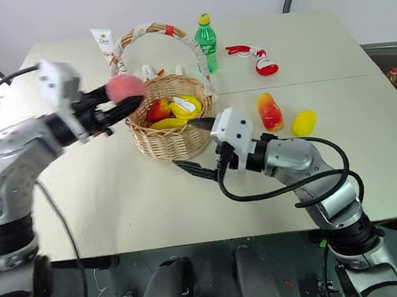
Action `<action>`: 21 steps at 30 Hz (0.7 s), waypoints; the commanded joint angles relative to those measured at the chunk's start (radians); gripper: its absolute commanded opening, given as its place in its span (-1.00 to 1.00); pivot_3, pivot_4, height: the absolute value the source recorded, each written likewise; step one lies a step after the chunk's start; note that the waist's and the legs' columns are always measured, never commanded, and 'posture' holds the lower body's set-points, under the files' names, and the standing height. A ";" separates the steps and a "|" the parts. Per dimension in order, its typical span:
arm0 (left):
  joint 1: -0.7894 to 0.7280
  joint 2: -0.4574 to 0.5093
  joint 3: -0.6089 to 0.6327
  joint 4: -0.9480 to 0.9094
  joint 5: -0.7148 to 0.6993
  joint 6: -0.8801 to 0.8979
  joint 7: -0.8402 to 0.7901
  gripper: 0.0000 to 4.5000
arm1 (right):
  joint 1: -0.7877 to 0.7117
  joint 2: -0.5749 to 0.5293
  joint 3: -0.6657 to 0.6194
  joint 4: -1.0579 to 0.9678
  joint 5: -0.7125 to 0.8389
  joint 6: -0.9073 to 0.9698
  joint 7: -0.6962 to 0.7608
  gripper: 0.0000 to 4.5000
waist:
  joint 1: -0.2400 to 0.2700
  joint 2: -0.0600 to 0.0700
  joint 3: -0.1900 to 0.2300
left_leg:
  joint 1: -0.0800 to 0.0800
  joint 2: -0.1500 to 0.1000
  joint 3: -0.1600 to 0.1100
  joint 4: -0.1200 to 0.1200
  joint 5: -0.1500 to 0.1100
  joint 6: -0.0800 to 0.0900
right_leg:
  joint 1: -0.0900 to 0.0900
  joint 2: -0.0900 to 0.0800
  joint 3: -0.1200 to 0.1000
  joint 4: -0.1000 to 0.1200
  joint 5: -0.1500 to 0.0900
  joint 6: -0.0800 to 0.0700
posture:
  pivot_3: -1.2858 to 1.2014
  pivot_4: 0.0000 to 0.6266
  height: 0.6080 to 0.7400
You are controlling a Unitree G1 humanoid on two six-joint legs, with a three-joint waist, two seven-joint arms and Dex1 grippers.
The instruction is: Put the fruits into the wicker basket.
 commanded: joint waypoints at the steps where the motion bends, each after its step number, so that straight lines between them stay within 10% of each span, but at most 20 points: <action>1: -0.071 -0.057 -0.125 0.093 0.118 -0.034 0.068 -0.08 | -0.013 0.007 -0.046 0.004 0.006 0.011 -0.028 1.00 | -0.002 0.000 0.000 | 0.000 0.000 0.000 0.000 0.000 0.000 | 0.000 0.000 0.000 0.000 0.000 0.000 | 0.03 -0.52 1.00; 7: -0.096 -0.096 -0.184 0.196 0.187 -0.101 0.049 0.98 | 0.005 0.003 -0.156 0.057 -0.044 0.091 -0.188 1.00 | -0.020 0.000 0.000 | -0.001 0.002 0.000 -0.003 0.000 0.000 | -0.005 0.002 0.002 0.001 0.000 -0.001 | 0.03 -0.52 1.00; 21: -0.055 -0.115 -0.120 0.128 0.144 -0.192 -0.020 0.98 | -0.294 0.036 -0.249 0.442 -0.183 0.546 -0.540 1.00 | -0.022 0.000 0.000 | -0.002 0.001 0.001 -0.002 0.000 0.000 | -0.005 0.001 0.002 0.002 0.000 0.000 | 0.03 -0.52 1.00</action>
